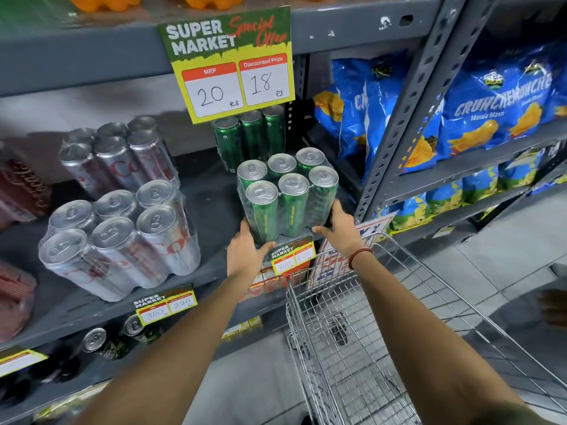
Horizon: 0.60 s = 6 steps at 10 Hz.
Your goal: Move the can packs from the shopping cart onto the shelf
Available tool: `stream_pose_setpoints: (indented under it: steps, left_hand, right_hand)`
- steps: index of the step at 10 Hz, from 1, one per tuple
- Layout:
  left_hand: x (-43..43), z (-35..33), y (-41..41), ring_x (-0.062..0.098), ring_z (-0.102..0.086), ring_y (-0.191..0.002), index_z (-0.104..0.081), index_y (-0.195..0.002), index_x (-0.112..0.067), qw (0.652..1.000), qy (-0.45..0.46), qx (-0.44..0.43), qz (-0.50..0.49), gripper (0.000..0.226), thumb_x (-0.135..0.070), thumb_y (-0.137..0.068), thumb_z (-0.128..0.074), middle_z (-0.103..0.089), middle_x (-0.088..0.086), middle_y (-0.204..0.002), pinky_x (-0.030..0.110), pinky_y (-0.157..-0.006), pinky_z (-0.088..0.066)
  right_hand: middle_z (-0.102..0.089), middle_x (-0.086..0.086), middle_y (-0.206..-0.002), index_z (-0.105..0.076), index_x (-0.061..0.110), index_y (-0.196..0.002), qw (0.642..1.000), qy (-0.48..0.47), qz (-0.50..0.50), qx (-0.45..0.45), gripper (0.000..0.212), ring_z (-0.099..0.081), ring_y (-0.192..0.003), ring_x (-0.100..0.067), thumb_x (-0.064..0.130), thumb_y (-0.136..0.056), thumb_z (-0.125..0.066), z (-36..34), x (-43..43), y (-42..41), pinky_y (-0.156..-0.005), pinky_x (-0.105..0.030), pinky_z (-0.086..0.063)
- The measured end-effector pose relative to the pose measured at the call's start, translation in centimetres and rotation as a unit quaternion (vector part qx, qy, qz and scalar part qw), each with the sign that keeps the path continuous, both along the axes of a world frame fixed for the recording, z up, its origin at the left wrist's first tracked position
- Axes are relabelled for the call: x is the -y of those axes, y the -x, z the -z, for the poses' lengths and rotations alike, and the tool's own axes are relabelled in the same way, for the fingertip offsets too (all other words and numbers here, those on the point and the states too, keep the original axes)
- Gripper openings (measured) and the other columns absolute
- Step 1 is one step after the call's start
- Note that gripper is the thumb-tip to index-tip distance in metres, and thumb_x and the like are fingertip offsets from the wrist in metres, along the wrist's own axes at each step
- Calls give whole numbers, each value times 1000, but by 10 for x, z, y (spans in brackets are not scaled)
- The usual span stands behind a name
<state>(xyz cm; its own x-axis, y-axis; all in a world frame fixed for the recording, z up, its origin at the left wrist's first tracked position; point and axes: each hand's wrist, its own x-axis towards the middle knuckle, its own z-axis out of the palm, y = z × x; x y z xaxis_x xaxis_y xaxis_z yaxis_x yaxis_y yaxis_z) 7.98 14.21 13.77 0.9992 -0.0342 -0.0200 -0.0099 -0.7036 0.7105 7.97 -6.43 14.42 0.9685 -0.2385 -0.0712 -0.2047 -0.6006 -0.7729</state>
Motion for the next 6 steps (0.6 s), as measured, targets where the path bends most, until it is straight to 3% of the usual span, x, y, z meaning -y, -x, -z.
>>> stream_pose_setpoints:
  steps: [2, 4, 5, 6]
  left_hand:
    - [0, -4, 4, 35, -60, -108, -42, -125, -5, 1000, -13, 2, 6, 64, -35, -77, -73, -64, 17, -118, 45, -85, -49]
    - [-5, -10, 7, 36, -57, -113, -36, -132, -6, 999, -18, -13, 35, 70, -31, -78, -72, -60, 18, -125, 43, -87, -48]
    - [-13, -12, 10, 35, -54, -117, -34, -137, -8, 999, 7, -11, 41, 73, -25, -77, -72, -57, 17, -129, 40, -91, -47]
    - [-25, -24, 15, 30, -57, -115, -47, -132, -9, 999, 4, 8, 53, 60, -25, -79, -69, -62, 15, -126, 35, -92, -47]
  right_hand:
    - [-58, -23, -124, -33, 4, -130, 999, 21, 15, -20, 62, -54, -117, -37, 3, -80, -69, -4, -6, 0, -96, -42, -45]
    - [-55, -22, -128, -38, 1, -130, 998, 16, 62, -5, 62, -50, -122, -37, 3, -78, -72, -11, -19, 10, -102, -46, -44]
    - [-53, -23, -127, -44, -2, -127, 994, 46, 95, 28, 53, -48, -121, -37, 9, -81, -69, -16, -29, 21, -102, -43, -41]
    - [-56, -21, -118, -54, -2, -118, 980, 121, 122, 102, 35, -52, -112, -35, 15, -87, -62, -37, -37, 38, -93, -35, -41]
